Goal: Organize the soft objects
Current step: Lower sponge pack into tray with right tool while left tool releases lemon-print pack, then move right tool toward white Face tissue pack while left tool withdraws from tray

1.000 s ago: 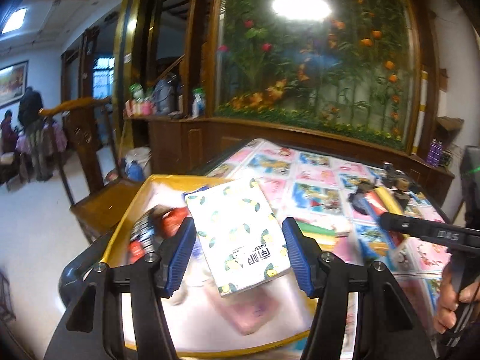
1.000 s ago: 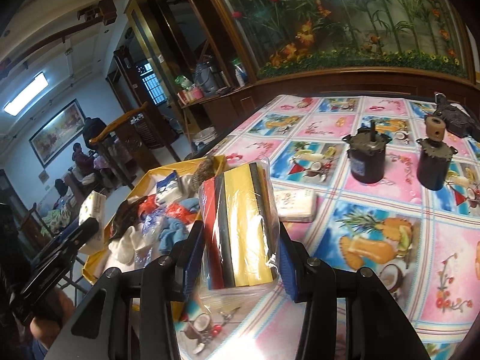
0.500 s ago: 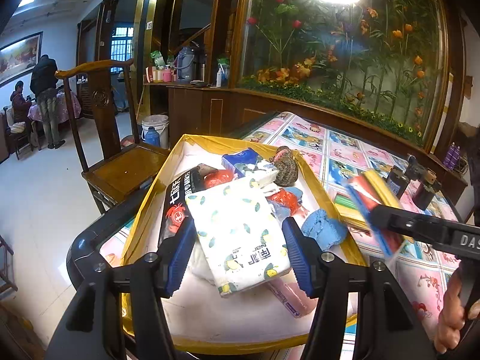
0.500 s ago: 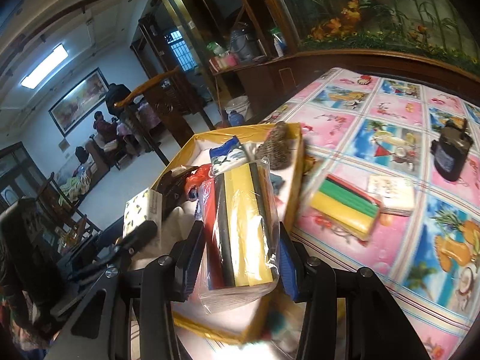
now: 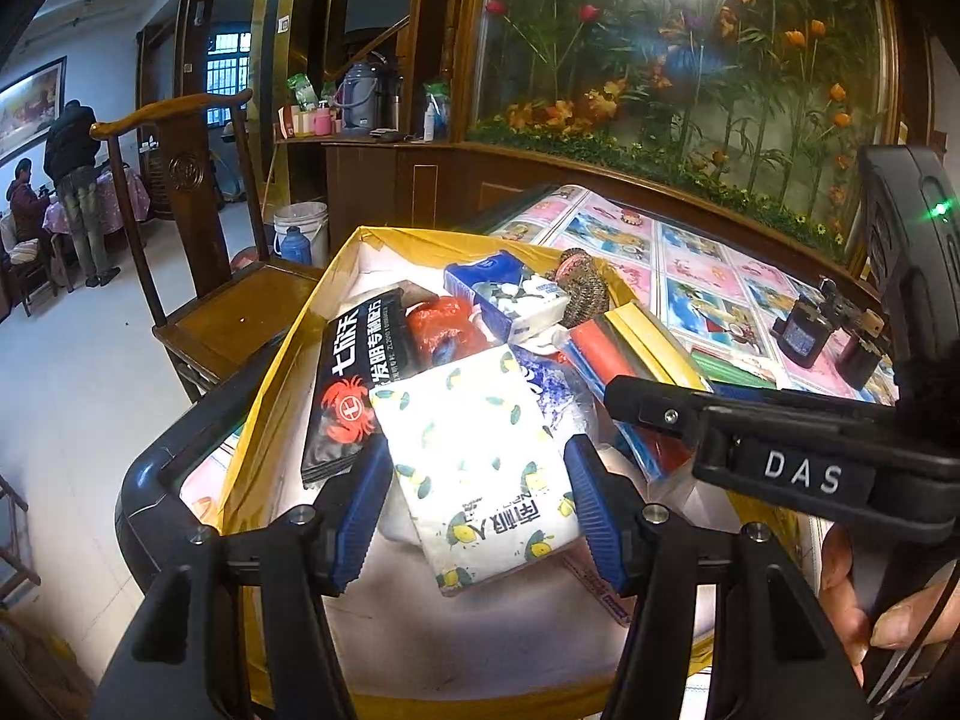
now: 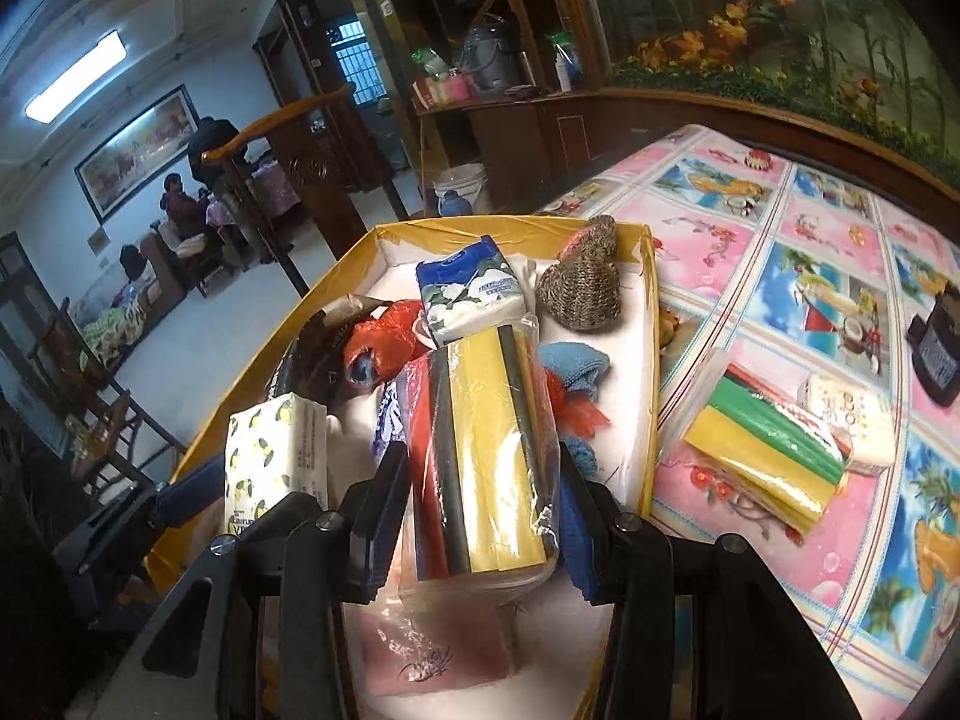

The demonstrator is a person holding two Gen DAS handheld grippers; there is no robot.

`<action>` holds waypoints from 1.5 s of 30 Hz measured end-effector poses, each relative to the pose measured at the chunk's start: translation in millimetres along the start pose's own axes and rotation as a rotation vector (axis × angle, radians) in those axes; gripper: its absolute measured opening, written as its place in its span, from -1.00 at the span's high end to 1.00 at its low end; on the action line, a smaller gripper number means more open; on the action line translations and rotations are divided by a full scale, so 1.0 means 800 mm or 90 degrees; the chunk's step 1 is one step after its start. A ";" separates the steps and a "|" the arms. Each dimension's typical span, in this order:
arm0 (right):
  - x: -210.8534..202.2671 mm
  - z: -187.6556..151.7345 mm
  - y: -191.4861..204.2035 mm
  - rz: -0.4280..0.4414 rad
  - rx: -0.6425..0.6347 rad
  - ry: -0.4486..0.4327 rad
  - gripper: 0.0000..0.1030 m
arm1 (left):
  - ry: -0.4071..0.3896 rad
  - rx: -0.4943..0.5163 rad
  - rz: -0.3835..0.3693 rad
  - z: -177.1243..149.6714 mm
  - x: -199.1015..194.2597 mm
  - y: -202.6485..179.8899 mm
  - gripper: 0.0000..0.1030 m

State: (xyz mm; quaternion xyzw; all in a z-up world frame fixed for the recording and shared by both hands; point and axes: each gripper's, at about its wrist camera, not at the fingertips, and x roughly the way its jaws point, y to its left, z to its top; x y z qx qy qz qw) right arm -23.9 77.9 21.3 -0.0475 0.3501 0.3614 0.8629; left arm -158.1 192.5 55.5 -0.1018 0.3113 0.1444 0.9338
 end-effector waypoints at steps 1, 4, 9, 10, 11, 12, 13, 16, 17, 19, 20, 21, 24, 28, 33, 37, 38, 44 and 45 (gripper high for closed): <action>0.000 -0.001 0.001 0.001 -0.003 0.000 0.02 | 0.003 -0.001 0.001 -0.001 0.002 0.001 -0.14; 0.001 -0.003 0.005 -0.005 -0.023 -0.002 0.01 | 0.010 0.000 0.002 -0.001 0.007 0.001 -0.14; 0.000 -0.008 0.015 0.000 -0.054 -0.004 -0.03 | 0.010 0.004 0.007 -0.003 0.009 -0.001 -0.14; -0.001 -0.009 0.016 0.000 -0.056 -0.004 -0.12 | 0.009 0.005 0.008 -0.002 0.009 -0.001 -0.15; -0.002 -0.009 0.015 0.005 -0.056 -0.003 -0.24 | 0.008 0.007 0.009 -0.003 0.009 -0.001 -0.15; -0.004 -0.009 0.015 0.009 -0.056 -0.005 -0.27 | 0.006 0.008 0.009 -0.004 0.009 -0.001 -0.16; -0.005 -0.009 0.015 0.010 -0.056 -0.006 -0.29 | 0.007 0.008 0.007 -0.005 0.009 -0.001 -0.17; -0.013 -0.008 0.013 0.021 -0.055 -0.013 -0.29 | 0.013 0.004 0.003 -0.005 0.010 -0.001 -0.20; -0.018 -0.007 0.011 0.023 -0.054 -0.019 -0.29 | 0.013 0.001 0.002 -0.005 0.010 -0.001 -0.22; -0.029 -0.003 0.006 0.032 -0.044 -0.033 -0.29 | 0.010 -0.001 0.002 -0.004 0.007 0.000 -0.25; -0.036 0.000 0.001 0.041 -0.035 -0.043 -0.29 | 0.007 -0.001 0.001 -0.003 0.006 -0.001 -0.26; -0.043 0.004 -0.006 0.047 -0.022 -0.053 -0.29 | 0.004 -0.001 0.000 -0.002 0.003 -0.002 -0.26; -0.064 0.019 -0.037 0.046 0.022 -0.078 -0.30 | -0.007 0.001 -0.004 0.000 -0.003 -0.005 -0.30; -0.073 0.041 -0.099 -0.024 0.082 -0.088 -0.39 | -0.024 0.013 -0.010 0.002 -0.011 -0.010 -0.35; -0.038 0.060 -0.170 -0.139 0.092 -0.012 -0.40 | -0.032 0.018 -0.024 0.001 -0.014 -0.013 -0.35; -0.001 0.066 -0.201 -0.150 0.111 0.040 -0.40 | -0.035 0.018 -0.031 0.002 -0.015 -0.015 -0.35; 0.008 0.068 -0.203 -0.157 0.102 0.051 -0.40 | -0.035 0.017 -0.034 0.002 -0.015 -0.016 -0.35; 0.043 0.055 -0.196 -0.155 0.058 0.121 -0.40 | -0.038 0.024 -0.040 0.000 -0.020 -0.021 -0.35; 0.043 0.051 -0.191 -0.159 0.043 0.129 -0.40 | -0.037 0.024 -0.041 0.000 -0.020 -0.021 -0.35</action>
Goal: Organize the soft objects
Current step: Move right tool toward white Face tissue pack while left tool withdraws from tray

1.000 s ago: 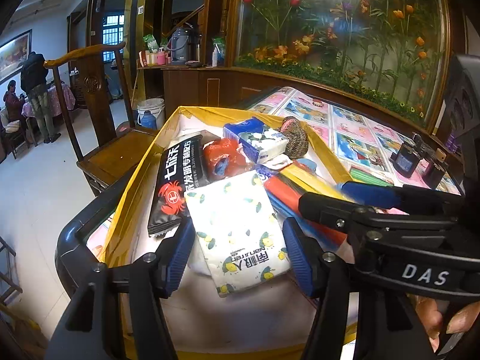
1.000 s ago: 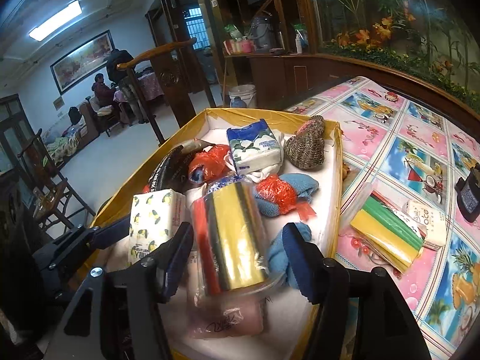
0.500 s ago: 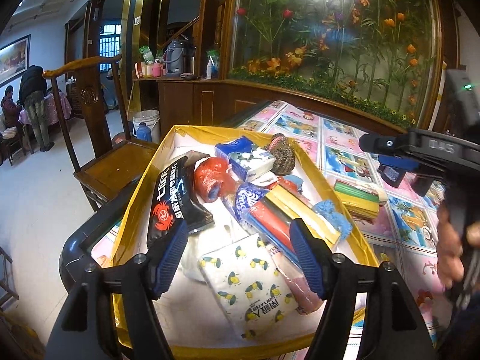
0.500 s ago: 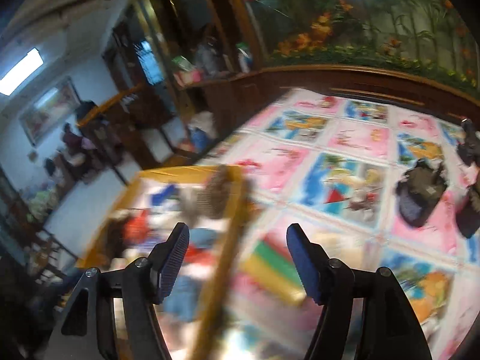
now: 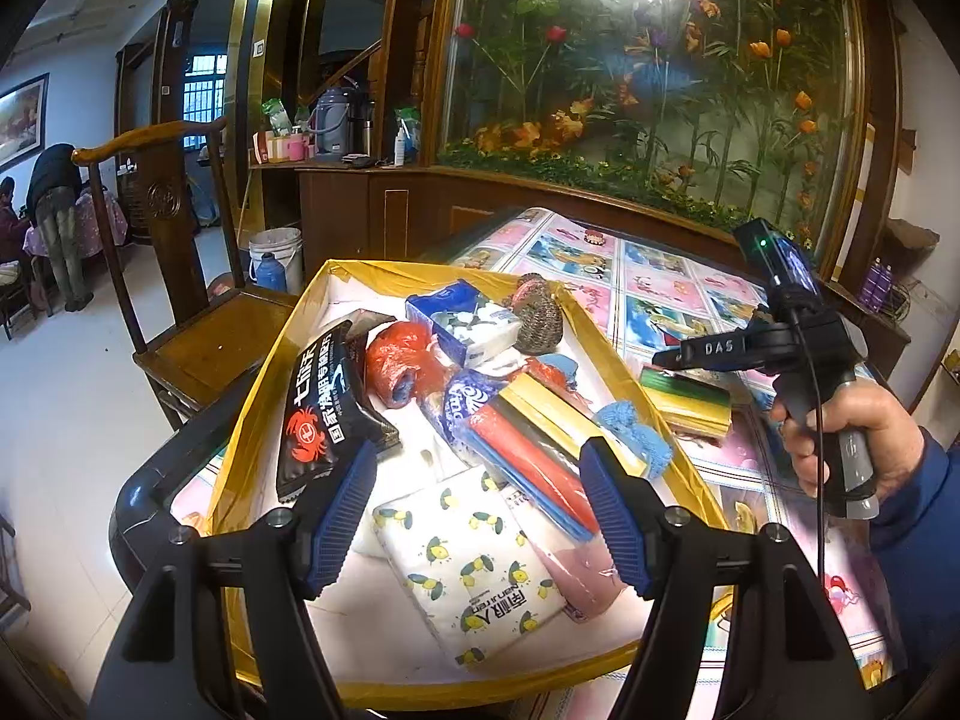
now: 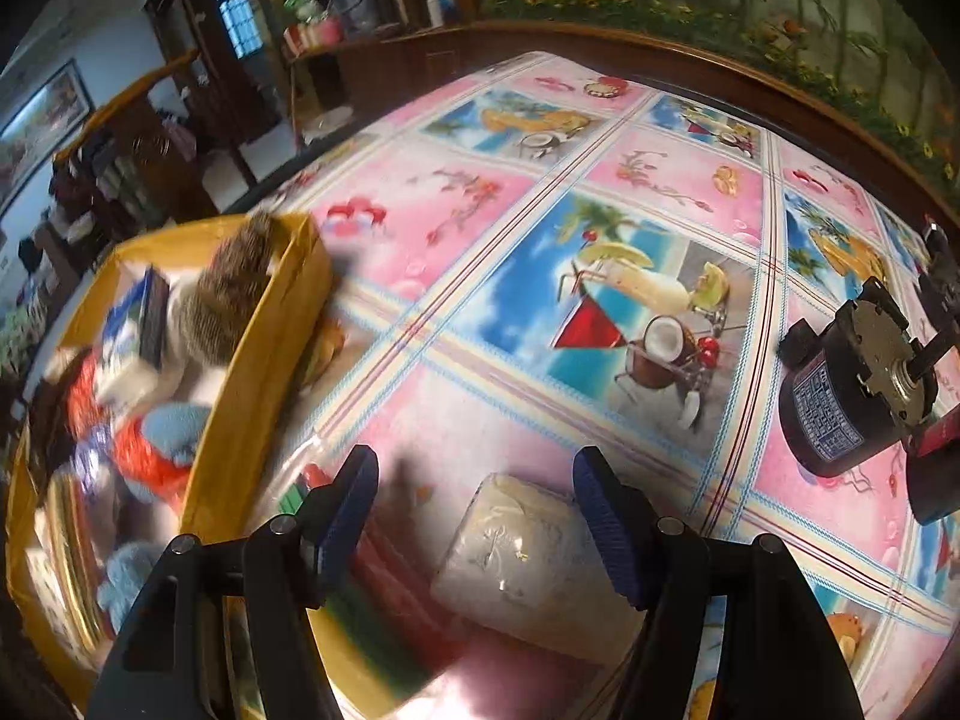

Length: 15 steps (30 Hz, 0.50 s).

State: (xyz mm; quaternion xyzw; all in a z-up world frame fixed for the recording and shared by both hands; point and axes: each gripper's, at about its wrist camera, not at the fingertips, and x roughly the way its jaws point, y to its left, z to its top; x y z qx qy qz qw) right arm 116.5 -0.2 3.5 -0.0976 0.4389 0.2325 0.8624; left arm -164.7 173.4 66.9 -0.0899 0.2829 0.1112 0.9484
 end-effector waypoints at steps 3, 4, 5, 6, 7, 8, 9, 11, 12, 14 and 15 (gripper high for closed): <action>-0.006 -0.025 0.010 -0.040 -0.042 0.019 -0.38 | 0.003 -0.002 -0.001 0.000 0.001 0.000 -0.35; -0.011 -0.035 0.011 -0.045 -0.051 0.023 -0.38 | 0.003 -0.003 -0.003 0.000 0.001 -0.001 -0.35; -0.019 -0.047 0.009 -0.042 -0.052 0.026 -0.38 | 0.003 -0.003 -0.005 0.000 0.001 -0.002 -0.35; -0.026 -0.058 0.006 -0.040 -0.049 0.032 -0.38 | 0.002 -0.001 -0.006 0.000 0.000 -0.003 -0.35; -0.035 -0.071 0.003 -0.039 -0.048 0.037 -0.38 | 0.001 0.002 -0.006 0.000 0.000 -0.004 -0.35; -0.045 -0.085 0.001 -0.037 -0.047 0.040 -0.38 | 0.001 0.004 -0.007 0.000 -0.001 -0.006 -0.35; -0.055 -0.101 -0.002 -0.034 -0.046 0.042 -0.38 | 0.002 0.005 -0.009 0.000 -0.001 -0.007 -0.35; -0.074 -0.128 -0.007 -0.022 -0.051 0.044 -0.38 | 0.005 0.009 -0.014 -0.001 -0.001 -0.013 -0.35; -0.082 -0.139 -0.011 -0.009 -0.050 0.042 -0.38 | 0.007 0.012 -0.017 -0.001 -0.001 -0.015 -0.35; -0.098 -0.152 -0.022 0.019 -0.033 0.020 -0.38 | 0.010 0.018 -0.025 -0.001 -0.001 -0.022 -0.35; -0.106 -0.152 -0.028 0.020 -0.029 -0.004 -0.38 | 0.014 0.021 -0.031 -0.002 -0.001 -0.027 -0.35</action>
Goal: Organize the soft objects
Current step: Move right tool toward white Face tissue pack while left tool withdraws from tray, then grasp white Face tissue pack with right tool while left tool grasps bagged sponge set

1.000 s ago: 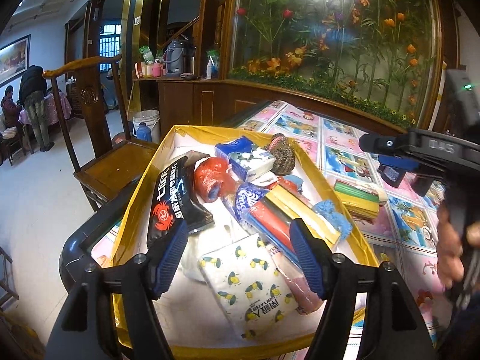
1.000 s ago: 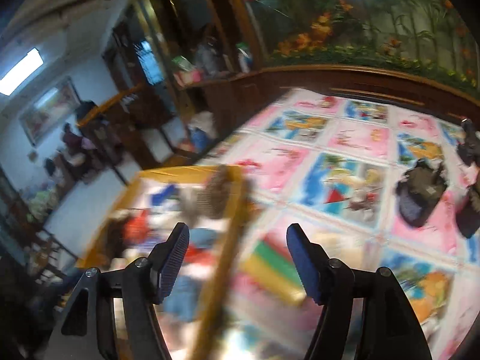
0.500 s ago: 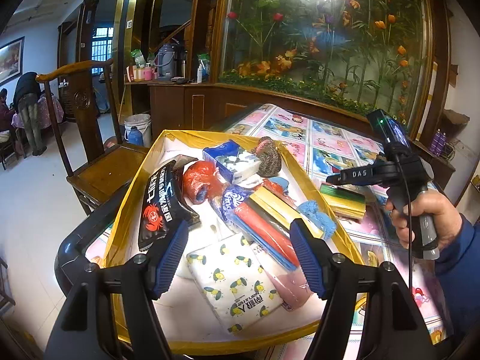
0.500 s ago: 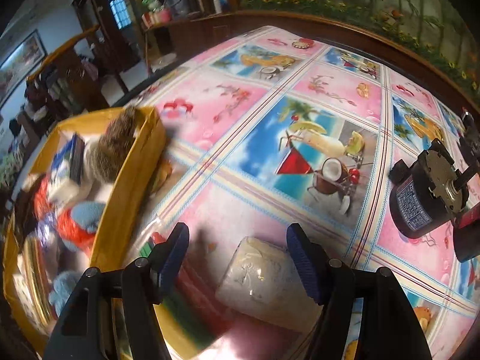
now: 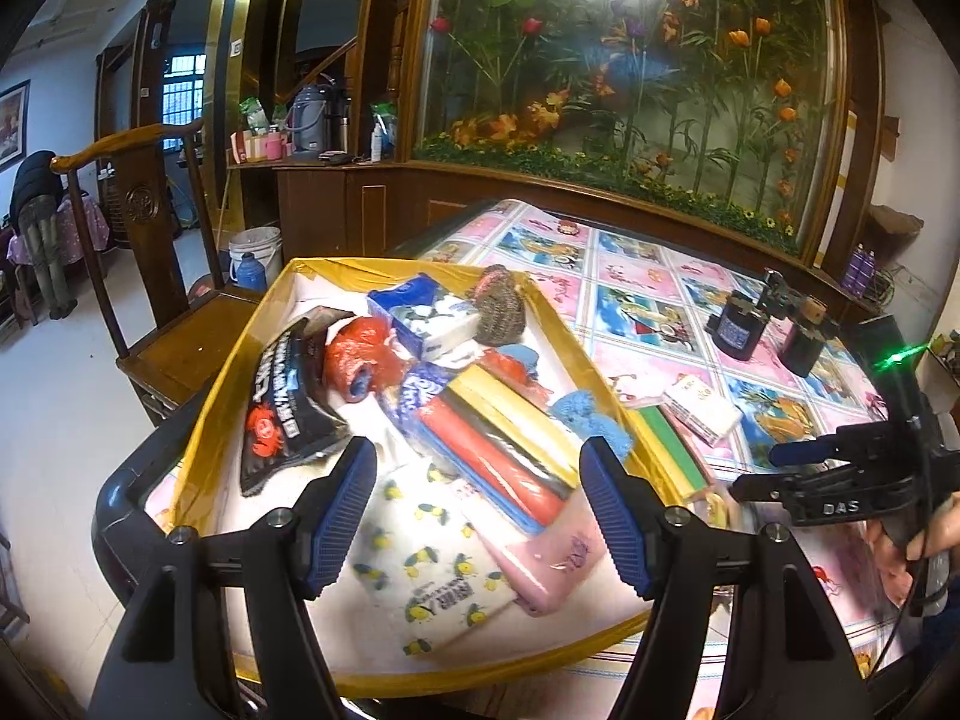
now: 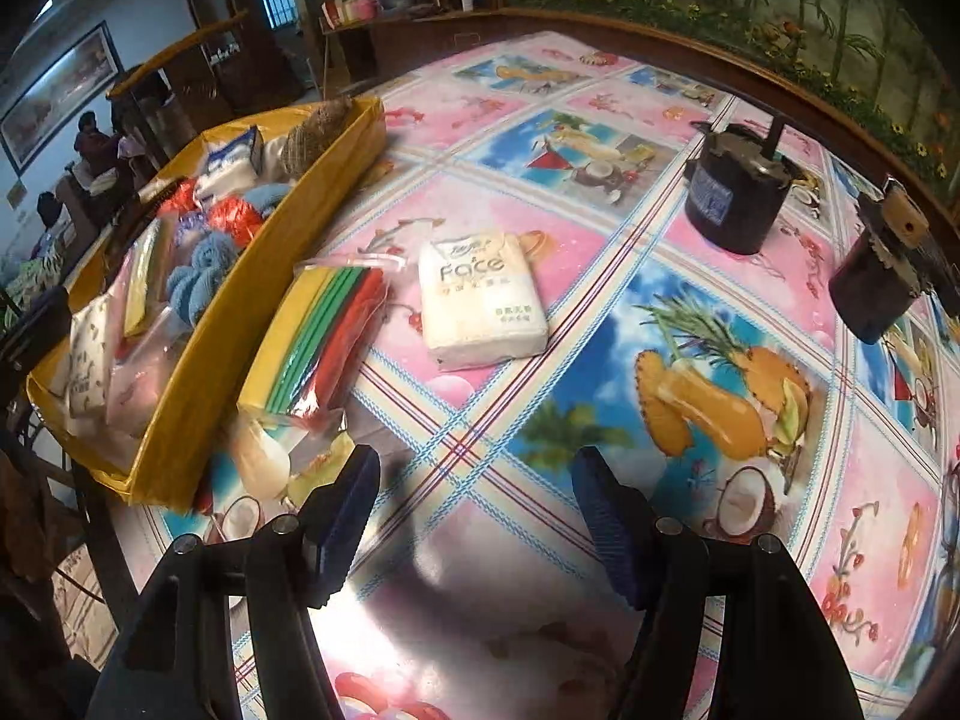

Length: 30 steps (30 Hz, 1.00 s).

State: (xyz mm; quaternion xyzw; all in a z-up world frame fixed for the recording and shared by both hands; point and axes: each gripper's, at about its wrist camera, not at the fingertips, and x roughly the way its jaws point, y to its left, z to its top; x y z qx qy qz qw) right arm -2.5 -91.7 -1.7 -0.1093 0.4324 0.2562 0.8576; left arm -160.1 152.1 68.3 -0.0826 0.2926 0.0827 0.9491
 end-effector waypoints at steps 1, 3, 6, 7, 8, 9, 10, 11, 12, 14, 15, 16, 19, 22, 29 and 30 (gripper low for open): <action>-0.005 0.002 -0.002 -0.005 -0.002 -0.016 -0.38 | 0.005 0.002 -0.006 0.000 0.002 -0.004 -0.35; -0.008 0.014 -0.008 -0.012 0.005 -0.030 -0.38 | 0.012 0.005 -0.017 0.000 0.004 -0.013 -0.35; 0.003 0.034 -0.008 -0.004 0.003 -0.029 -0.38 | 0.015 0.024 -0.021 -0.003 0.002 -0.026 -0.35; 0.014 0.044 -0.004 -0.007 -0.006 -0.022 -0.38 | 0.015 0.028 -0.023 -0.003 0.001 -0.029 -0.35; 0.021 0.049 0.000 -0.012 -0.015 -0.017 -0.38 | 0.016 0.031 -0.023 -0.004 0.000 -0.031 -0.35; 0.028 0.051 0.004 -0.012 -0.018 -0.014 -0.38 | 0.016 0.035 -0.025 -0.003 -0.001 -0.033 -0.35; 0.036 0.056 0.009 -0.011 -0.024 -0.010 -0.38 | 0.016 0.038 -0.026 -0.004 -0.002 -0.034 -0.35; 0.044 0.059 0.014 -0.014 -0.031 -0.008 -0.38 | 0.017 0.041 -0.025 -0.004 -0.003 -0.035 -0.35; 0.049 0.061 0.016 -0.020 -0.033 -0.009 -0.38 | 0.018 0.043 -0.024 -0.004 -0.003 -0.036 -0.35; 0.058 0.062 0.011 -0.021 -0.022 -0.007 -0.01 | 0.021 0.041 -0.029 -0.004 -0.003 -0.037 -0.35; 0.055 0.061 0.009 -0.034 -0.025 -0.015 0.00 | 0.023 0.041 -0.031 -0.004 -0.003 -0.038 -0.35; 0.055 0.060 0.007 -0.043 -0.022 -0.008 0.02 | 0.023 0.041 -0.032 -0.004 -0.002 -0.038 -0.35; 0.038 0.059 -0.004 -0.048 0.014 -0.023 0.04 | 0.022 0.041 -0.030 -0.004 -0.002 -0.039 -0.35; 0.016 0.060 0.014 0.006 -0.003 -0.051 0.04 | 0.024 0.035 -0.031 -0.003 -0.001 -0.037 -0.35; 0.027 0.051 0.092 0.007 -0.111 -0.051 0.04 | 0.028 0.016 -0.029 -0.001 0.001 -0.024 -0.35; 0.033 0.046 0.097 -0.001 -0.124 -0.045 0.04 | 0.029 0.014 -0.030 -0.001 0.000 -0.021 -0.35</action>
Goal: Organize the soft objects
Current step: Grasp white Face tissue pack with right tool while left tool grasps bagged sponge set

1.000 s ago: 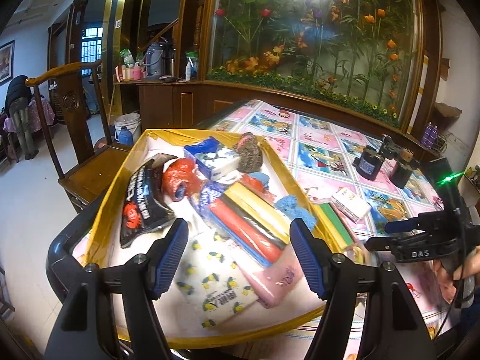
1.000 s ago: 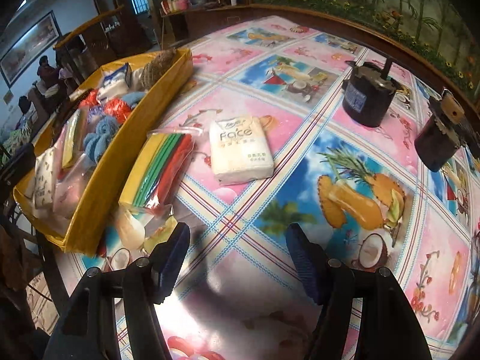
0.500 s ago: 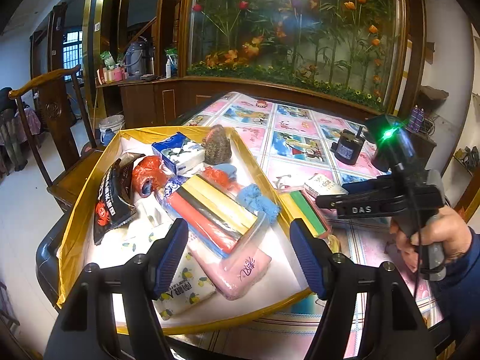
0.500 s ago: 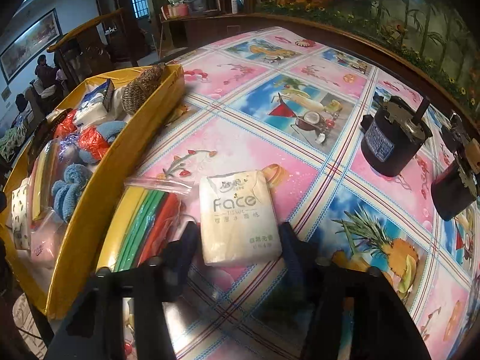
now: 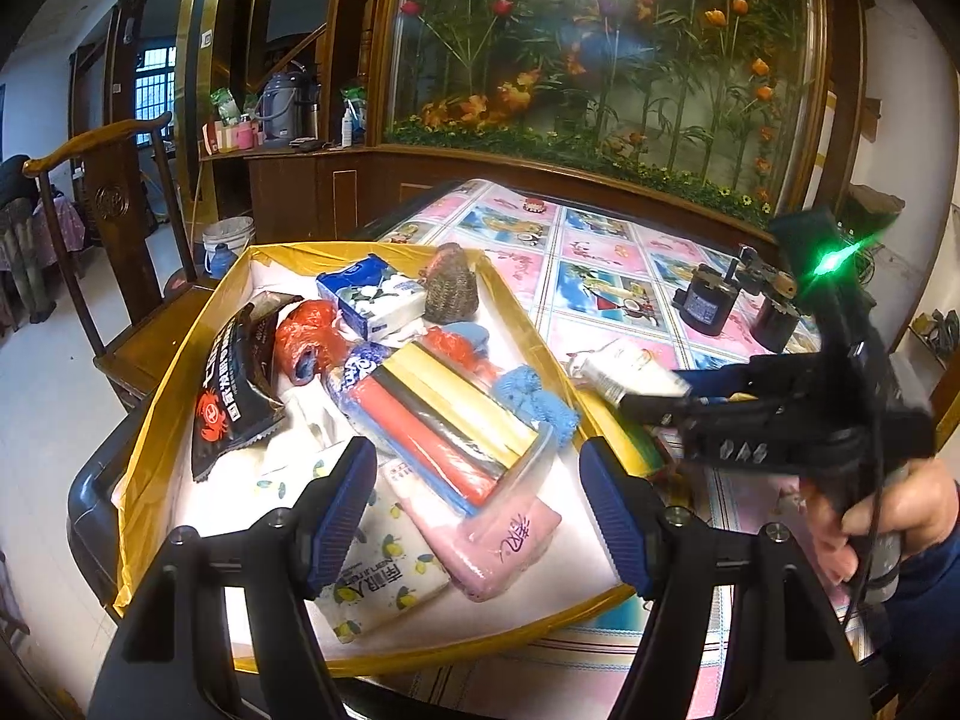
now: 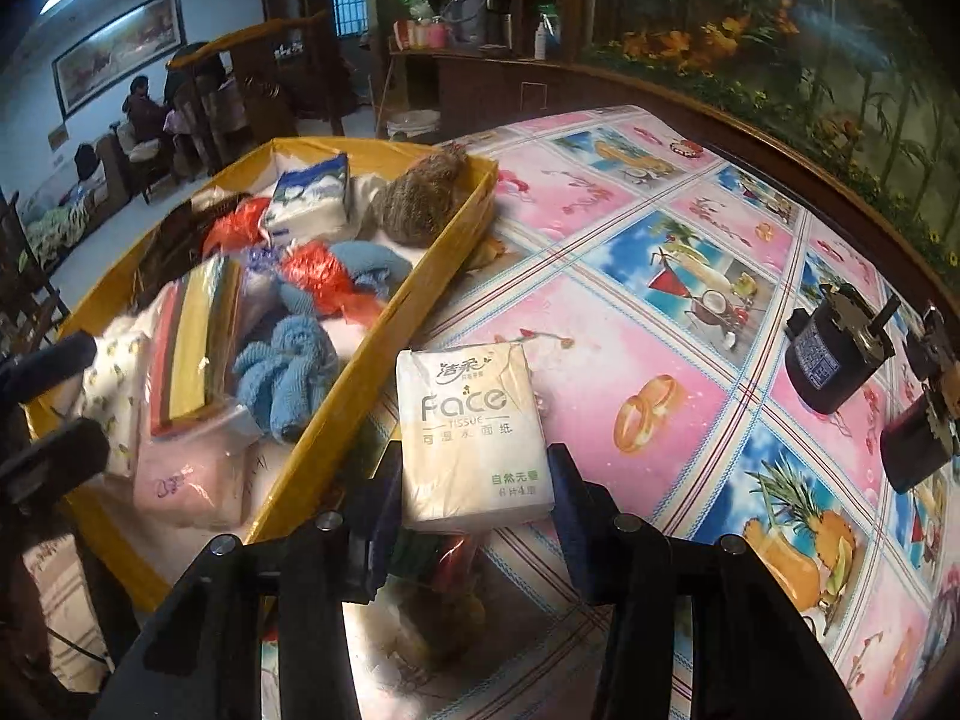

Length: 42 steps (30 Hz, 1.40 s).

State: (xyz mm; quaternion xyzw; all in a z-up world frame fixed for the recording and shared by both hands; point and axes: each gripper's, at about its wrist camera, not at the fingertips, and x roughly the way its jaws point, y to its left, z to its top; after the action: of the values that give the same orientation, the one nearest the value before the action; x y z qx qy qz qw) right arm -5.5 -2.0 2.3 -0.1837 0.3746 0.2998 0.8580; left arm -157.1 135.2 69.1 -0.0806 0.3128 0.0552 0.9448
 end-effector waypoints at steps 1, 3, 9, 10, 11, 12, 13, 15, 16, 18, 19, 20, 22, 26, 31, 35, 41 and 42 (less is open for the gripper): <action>0.003 -0.004 0.005 -0.016 -0.017 -0.004 0.04 | 0.001 -0.002 -0.002 0.000 0.000 0.002 -0.35; 0.000 -0.009 0.011 -0.081 -0.053 -0.008 0.04 | 0.001 -0.003 -0.005 0.000 -0.001 0.003 -0.35; -0.013 -0.023 -0.050 -0.146 0.032 0.017 0.05 | 0.012 0.005 -0.021 0.005 -0.002 -0.005 -0.35; -0.019 -0.026 -0.064 -0.137 0.057 0.015 0.05 | 0.013 0.009 -0.025 0.006 -0.003 -0.010 -0.35; -0.031 -0.032 -0.079 -0.108 0.091 -0.002 0.05 | 0.014 0.012 -0.030 0.007 -0.004 -0.013 -0.35; -0.045 -0.038 -0.090 -0.074 0.117 -0.025 0.05 | 0.016 0.016 -0.038 0.008 -0.005 -0.019 -0.35; -0.057 -0.042 -0.100 -0.052 0.137 -0.043 0.05 | 0.018 0.022 -0.048 0.010 -0.006 -0.025 -0.35; -0.082 -0.051 -0.118 -0.047 0.172 -0.076 0.05 | 0.021 0.038 -0.065 0.016 -0.008 -0.043 -0.35; -0.094 -0.056 -0.128 -0.052 0.191 -0.092 0.05 | 0.024 0.045 -0.074 0.019 -0.009 -0.052 -0.36; -0.111 -0.068 -0.150 -0.056 0.231 -0.114 0.05 | 0.036 0.058 -0.099 0.025 -0.005 -0.075 -0.46; -0.118 -0.073 -0.160 -0.057 0.252 -0.121 0.05 | 0.046 0.064 -0.112 0.029 0.000 -0.086 -0.52; -0.123 -0.078 -0.171 -0.060 0.273 -0.127 0.05 | 0.061 0.070 -0.126 0.031 0.006 -0.097 -0.53; -0.128 -0.084 -0.189 -0.064 0.316 -0.135 0.05 | 0.090 0.076 -0.147 0.035 0.023 -0.123 -0.53; -0.134 -0.089 -0.204 -0.067 0.352 -0.141 0.05 | 0.154 0.069 -0.144 0.038 0.071 -0.163 -0.54; -0.144 -0.090 -0.202 -0.060 0.355 -0.157 0.05 | 0.217 0.033 -0.096 0.035 0.135 -0.177 -0.55; -0.146 -0.090 -0.202 -0.052 0.360 -0.159 0.05 | 0.245 0.014 -0.075 0.038 0.174 -0.183 -0.55; -0.140 -0.089 -0.198 -0.053 0.356 -0.150 0.05 | 0.229 0.057 -0.056 0.027 0.190 -0.198 -0.18; -0.138 -0.089 -0.198 -0.053 0.353 -0.147 0.05 | 0.217 0.069 -0.048 0.026 0.188 -0.199 0.13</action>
State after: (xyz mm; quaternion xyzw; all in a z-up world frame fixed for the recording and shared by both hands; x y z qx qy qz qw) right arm 0.0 -201.1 53.4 0.0777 0.3342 0.1693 0.9239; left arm -0.5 -8.6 13.9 -0.0493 0.4679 -0.0120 0.8823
